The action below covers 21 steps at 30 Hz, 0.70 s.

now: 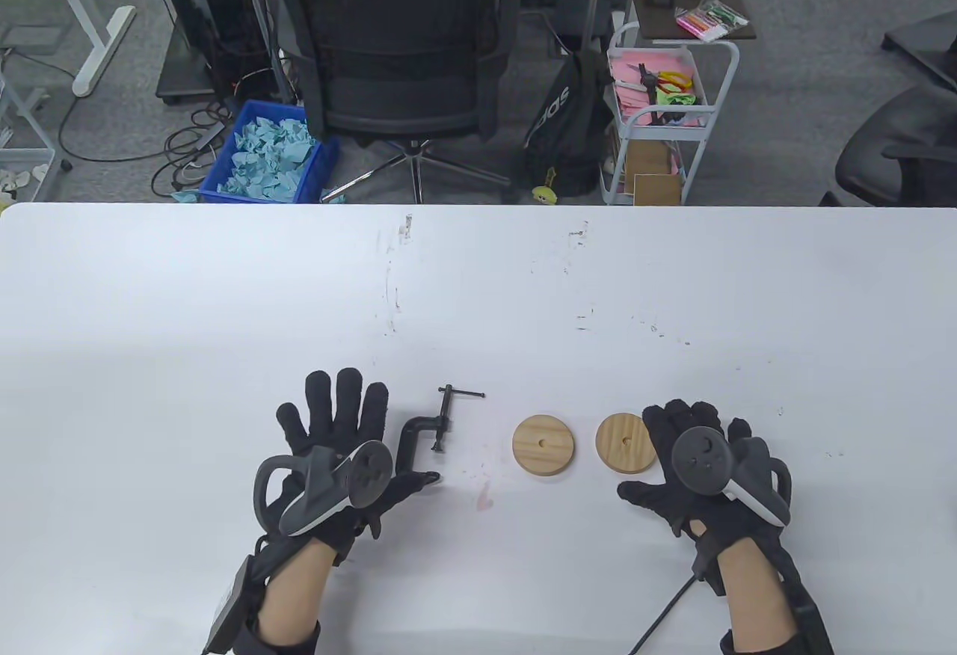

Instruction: Unscrew the clamp open

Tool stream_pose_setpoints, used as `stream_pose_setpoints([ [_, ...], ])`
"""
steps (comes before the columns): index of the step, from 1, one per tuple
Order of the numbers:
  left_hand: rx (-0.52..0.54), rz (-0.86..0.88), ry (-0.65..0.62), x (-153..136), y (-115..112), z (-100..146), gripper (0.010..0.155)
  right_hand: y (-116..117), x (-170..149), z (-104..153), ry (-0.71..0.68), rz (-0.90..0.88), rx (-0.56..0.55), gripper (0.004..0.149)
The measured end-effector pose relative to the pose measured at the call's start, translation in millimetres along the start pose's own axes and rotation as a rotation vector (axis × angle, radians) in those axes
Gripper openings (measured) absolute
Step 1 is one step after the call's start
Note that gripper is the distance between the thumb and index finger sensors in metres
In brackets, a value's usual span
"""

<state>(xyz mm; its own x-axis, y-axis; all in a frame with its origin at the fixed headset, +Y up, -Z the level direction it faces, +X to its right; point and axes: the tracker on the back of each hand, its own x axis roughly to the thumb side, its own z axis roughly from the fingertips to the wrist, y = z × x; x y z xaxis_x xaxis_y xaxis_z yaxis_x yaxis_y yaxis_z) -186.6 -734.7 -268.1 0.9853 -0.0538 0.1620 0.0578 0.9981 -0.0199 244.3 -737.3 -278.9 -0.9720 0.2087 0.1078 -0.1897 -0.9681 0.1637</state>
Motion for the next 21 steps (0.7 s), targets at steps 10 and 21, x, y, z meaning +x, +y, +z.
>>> stream_pose_setpoints([
  [10, -0.030, -0.011, -0.018, 5.3, -4.4, -1.4, 0.112, 1.6, 3.3, 0.0, -0.014, -0.002, 0.022, 0.101],
  [21, -0.026, 0.023, -0.044, 9.6, -1.6, 1.7, 0.112, 3.7, 6.1, -0.7, -0.009, 0.000, 0.049, 0.101],
])
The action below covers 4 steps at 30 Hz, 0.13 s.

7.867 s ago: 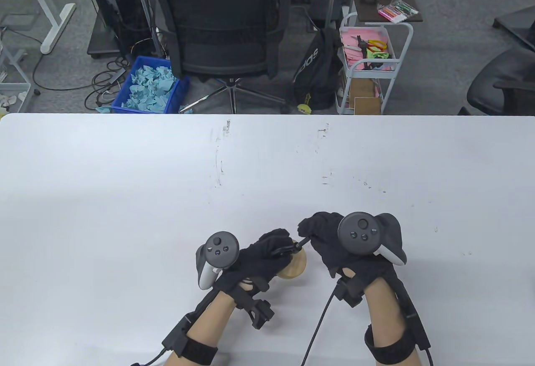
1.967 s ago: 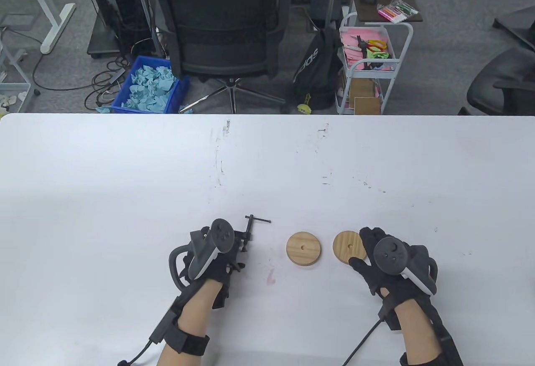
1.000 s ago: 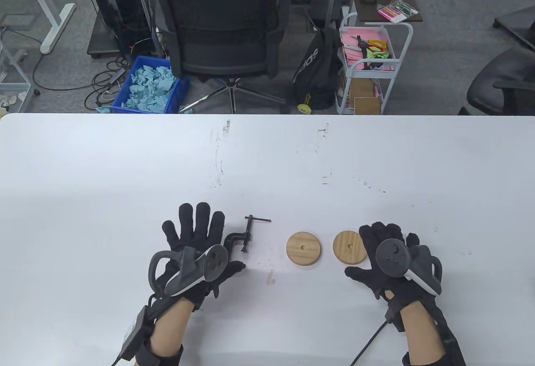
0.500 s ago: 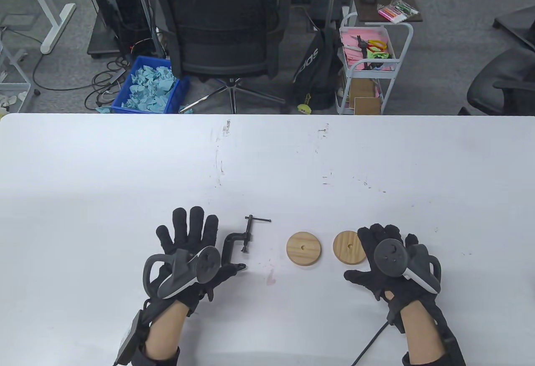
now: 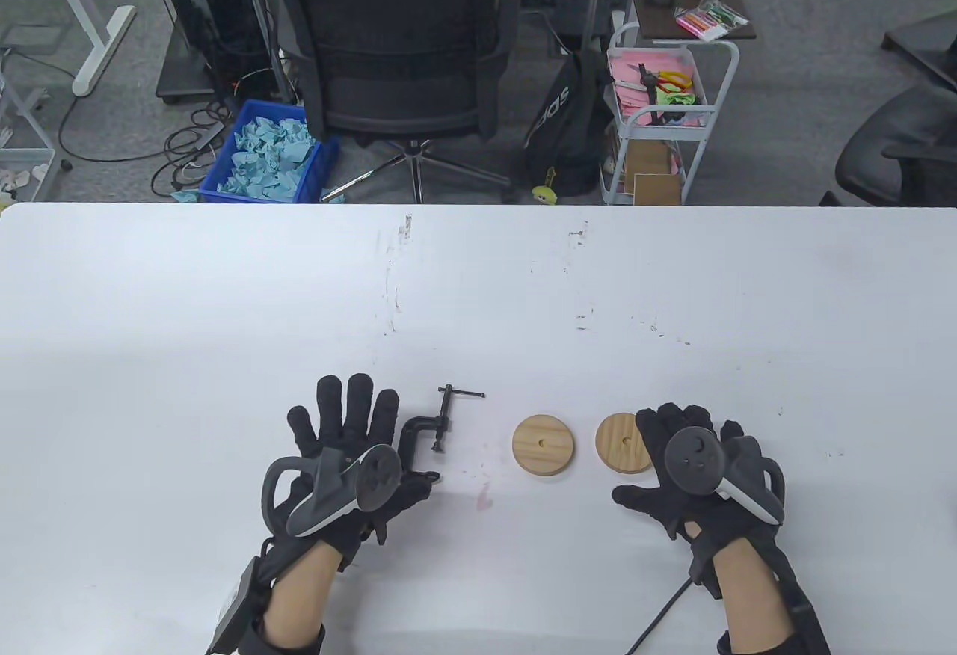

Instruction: Unscrew the clamp open

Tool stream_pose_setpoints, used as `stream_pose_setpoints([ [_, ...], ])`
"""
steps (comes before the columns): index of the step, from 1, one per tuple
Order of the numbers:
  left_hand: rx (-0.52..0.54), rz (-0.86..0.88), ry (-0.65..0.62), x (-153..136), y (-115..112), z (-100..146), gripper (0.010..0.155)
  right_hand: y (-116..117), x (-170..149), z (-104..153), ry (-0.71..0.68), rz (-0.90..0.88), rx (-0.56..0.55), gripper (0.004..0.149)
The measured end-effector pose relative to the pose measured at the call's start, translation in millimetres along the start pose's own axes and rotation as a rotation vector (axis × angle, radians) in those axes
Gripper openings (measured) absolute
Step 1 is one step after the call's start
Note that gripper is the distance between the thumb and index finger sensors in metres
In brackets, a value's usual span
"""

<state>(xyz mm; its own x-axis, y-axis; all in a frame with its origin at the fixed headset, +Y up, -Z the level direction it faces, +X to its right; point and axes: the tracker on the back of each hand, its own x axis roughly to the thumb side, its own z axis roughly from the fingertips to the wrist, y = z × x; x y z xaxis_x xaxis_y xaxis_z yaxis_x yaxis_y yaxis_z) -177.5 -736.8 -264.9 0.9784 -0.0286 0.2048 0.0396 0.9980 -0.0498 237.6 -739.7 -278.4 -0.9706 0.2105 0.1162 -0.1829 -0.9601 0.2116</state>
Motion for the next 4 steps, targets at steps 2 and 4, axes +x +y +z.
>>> stream_pose_setpoints([
  [2, -0.002, 0.012, -0.005, 0.9, -0.3, 0.4, 0.111, 0.5, 0.4, -0.1, 0.004, 0.003, 0.006, 0.100],
  [4, -0.007, 0.000, -0.005, 1.1, -1.0, -0.3, 0.112, 0.8, 0.5, -0.1, 0.009, 0.005, 0.012, 0.100],
])
